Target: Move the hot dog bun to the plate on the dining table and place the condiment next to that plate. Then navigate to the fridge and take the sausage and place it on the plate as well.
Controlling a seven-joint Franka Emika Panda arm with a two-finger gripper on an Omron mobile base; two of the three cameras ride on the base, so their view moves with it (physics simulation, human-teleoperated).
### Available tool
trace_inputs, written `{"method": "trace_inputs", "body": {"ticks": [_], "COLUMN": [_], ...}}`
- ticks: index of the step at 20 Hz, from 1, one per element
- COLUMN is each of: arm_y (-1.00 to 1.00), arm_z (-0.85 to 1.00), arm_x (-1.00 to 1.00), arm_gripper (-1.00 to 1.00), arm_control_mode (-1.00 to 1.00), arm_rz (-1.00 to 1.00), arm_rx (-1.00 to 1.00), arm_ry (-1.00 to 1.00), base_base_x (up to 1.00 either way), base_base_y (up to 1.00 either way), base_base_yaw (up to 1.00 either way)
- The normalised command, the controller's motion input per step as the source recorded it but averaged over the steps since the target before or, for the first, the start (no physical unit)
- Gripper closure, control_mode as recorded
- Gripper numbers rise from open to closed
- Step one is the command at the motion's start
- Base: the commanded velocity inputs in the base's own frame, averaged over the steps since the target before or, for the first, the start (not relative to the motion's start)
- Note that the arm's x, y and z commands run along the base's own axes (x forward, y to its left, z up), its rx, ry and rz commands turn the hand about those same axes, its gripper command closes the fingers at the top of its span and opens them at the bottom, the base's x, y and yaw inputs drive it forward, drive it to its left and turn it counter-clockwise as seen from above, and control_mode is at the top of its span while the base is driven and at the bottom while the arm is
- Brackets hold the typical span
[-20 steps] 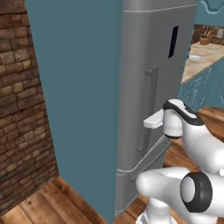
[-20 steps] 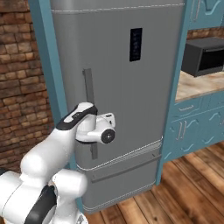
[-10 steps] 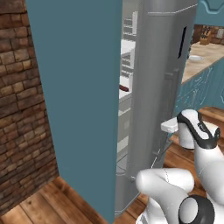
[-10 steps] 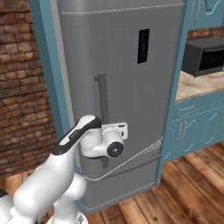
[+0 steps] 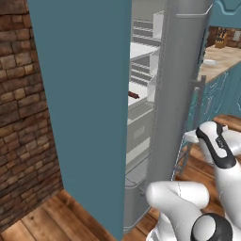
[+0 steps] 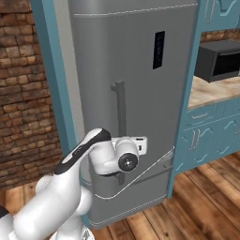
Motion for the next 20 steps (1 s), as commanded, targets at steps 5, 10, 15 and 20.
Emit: {"method": "trace_inputs", "body": {"ticks": [5,10,15,20], "arm_y": [-0.70,-0.66,-0.13,-0.02], "arm_z": [0.78,0.71,0.12,0.27], "arm_x": [-0.20,-0.27,-0.58,-0.98], "arm_gripper": [1.00,1.00,-1.00,-1.00], "arm_control_mode": [-1.00,-1.00,-1.00,-1.00], "arm_rz": [-0.09,-0.06,-0.08,-0.01], "arm_rx": [0.00,0.00,0.00,0.02], "arm_ry": [0.07,0.04,-0.07,-0.28], "base_base_x": [0.00,0.00,0.00,0.00], "base_base_y": [0.00,0.00,0.00,0.00], "base_base_yaw": [0.00,0.00,0.00,0.00]}}
